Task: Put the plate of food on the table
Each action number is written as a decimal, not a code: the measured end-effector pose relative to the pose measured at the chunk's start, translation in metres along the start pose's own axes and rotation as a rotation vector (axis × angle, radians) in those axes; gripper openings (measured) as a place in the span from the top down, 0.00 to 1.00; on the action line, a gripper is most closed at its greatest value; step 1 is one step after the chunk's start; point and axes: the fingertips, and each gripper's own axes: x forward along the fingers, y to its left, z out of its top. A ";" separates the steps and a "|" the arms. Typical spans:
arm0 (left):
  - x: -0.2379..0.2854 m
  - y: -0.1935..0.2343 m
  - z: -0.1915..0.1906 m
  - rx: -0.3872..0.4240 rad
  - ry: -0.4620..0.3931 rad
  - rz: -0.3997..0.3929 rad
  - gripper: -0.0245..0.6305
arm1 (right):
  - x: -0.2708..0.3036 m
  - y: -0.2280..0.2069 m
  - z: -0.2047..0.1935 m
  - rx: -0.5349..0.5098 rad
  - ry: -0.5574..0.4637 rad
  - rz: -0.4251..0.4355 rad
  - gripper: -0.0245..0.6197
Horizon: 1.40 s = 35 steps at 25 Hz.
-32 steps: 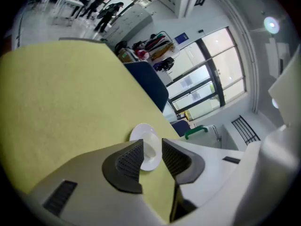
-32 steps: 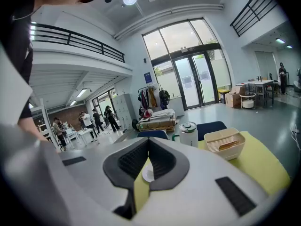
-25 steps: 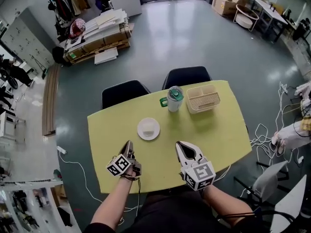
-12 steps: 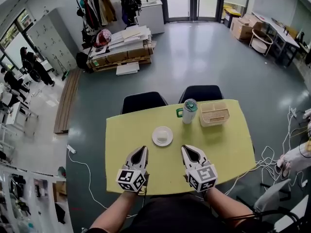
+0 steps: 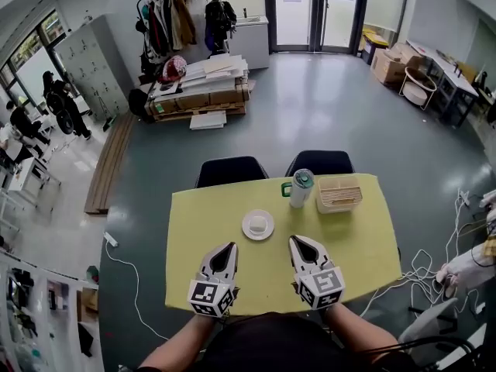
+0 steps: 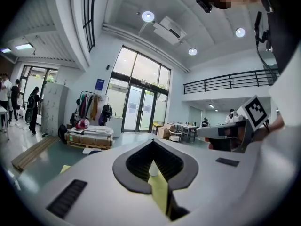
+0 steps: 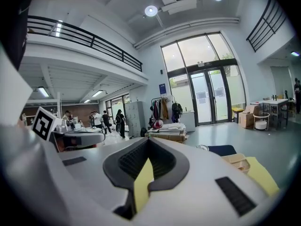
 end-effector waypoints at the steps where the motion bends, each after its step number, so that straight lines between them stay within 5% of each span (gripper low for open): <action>1: -0.001 -0.001 0.000 -0.005 0.000 -0.001 0.95 | -0.001 0.000 0.001 -0.001 0.000 0.000 0.95; 35: 0.002 0.002 0.001 -0.044 0.009 0.014 0.95 | -0.002 0.001 -0.003 0.008 0.001 -0.010 0.95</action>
